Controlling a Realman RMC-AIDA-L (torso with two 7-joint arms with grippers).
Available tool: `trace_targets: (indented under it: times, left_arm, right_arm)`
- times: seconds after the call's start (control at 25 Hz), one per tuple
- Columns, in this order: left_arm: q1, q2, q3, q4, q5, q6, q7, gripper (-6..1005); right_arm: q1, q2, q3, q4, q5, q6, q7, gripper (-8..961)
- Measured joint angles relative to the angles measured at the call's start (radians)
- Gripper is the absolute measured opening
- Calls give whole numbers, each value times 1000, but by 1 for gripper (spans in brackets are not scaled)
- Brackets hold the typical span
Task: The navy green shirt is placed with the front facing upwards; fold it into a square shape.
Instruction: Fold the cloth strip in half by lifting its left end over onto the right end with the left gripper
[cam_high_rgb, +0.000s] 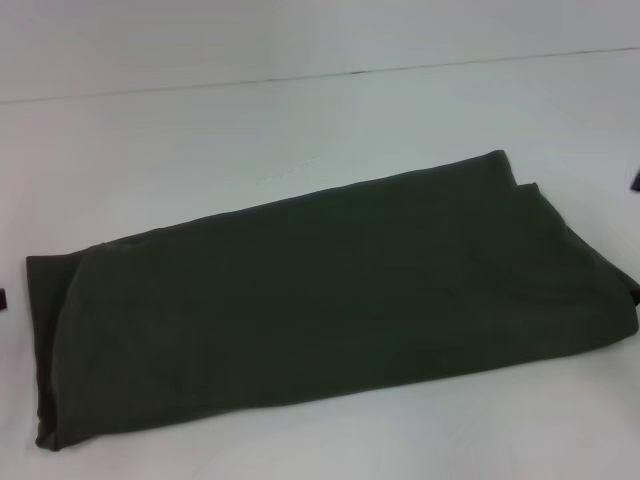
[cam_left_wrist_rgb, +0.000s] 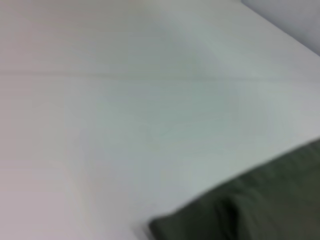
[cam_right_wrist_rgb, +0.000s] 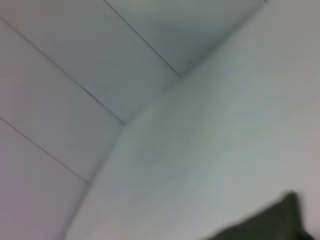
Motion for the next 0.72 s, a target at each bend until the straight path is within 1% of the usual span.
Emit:
trace_targets:
  times: [0.08,0.16,0.36,0.48,0.6,0.72]
  left_arm:
    - [-12,1,0,10,-6,-19,-5,792]
    - [-30,8,-1,30,-7,-38,-6,792]
    - [-69,16,13,47,-3,-79,-5,792]
    - [-89,20,40,50,18,-119,-15,792]
    - [-102,31,61,51,46,-138,-48,791]
    - [-120,40,66,53,86,-140,-87,791]
  right_arm:
    - [14,15,-1,-1,24,-5,-20,773]
    - [36,28,-5,-3,30,-5,-27,773]
    - [93,49,-20,0,21,28,-41,846]
    - [118,68,-26,6,23,64,-67,890]
    - [140,85,-26,9,26,83,-87,920]
    - [158,91,-27,10,25,89,-105,922]
